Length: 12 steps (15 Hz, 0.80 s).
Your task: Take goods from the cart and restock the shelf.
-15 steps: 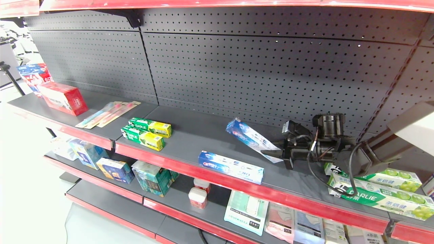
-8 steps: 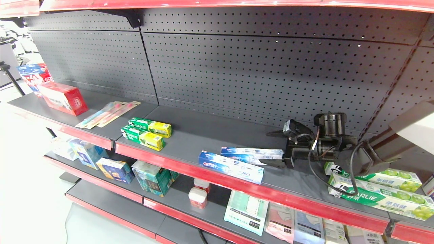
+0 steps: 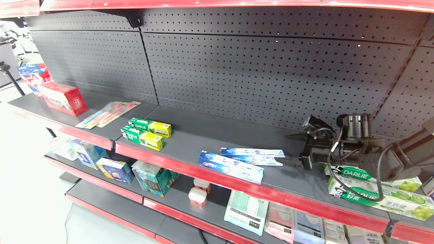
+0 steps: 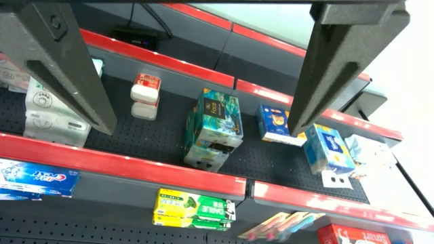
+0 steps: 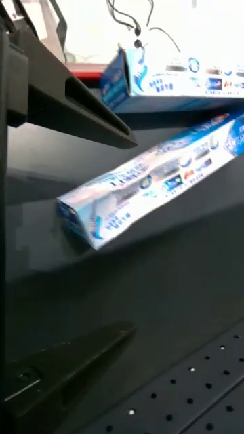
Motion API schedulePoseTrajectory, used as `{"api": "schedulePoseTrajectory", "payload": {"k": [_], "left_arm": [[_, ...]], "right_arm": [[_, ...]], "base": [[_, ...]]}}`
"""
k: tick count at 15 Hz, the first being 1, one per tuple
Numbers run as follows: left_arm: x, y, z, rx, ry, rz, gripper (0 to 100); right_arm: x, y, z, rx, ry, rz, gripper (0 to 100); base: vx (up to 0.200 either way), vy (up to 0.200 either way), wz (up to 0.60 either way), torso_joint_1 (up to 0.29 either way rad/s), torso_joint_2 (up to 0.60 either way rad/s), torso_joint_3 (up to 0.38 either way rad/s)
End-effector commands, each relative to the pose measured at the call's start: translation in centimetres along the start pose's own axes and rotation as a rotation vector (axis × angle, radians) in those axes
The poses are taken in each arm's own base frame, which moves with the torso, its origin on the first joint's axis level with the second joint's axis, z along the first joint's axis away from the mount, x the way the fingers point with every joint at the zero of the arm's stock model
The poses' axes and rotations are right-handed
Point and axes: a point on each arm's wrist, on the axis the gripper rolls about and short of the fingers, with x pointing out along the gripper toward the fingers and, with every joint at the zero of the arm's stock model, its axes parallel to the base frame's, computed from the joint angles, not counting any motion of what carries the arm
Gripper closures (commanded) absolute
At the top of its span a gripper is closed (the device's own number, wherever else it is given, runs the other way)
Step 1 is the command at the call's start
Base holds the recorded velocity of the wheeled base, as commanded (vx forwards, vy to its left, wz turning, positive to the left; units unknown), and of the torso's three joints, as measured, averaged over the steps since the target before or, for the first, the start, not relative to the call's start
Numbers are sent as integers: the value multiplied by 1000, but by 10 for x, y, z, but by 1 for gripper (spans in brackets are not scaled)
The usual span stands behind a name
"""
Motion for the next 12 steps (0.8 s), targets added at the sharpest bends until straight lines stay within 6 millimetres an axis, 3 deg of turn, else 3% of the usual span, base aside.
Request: {"api": "schedulePoseTrajectory", "payload": {"k": [1, 6, 12], "left_arm": [[0, 0, 0, 0, 0, 0, 0], [0, 0, 0, 0, 0, 0, 0], [0, 0, 0, 0, 0, 0, 0]], "right_arm": [[-5, 6, -1, -2, 7, 8, 0], [5, 4, -14, -15, 31, 24, 0], [-21, -6, 1, -10, 23, -82, 0]], "base": [[0, 0, 0, 0, 0, 0], [0, 0, 0, 0, 0, 0], [0, 0, 0, 0, 0, 0]]}}
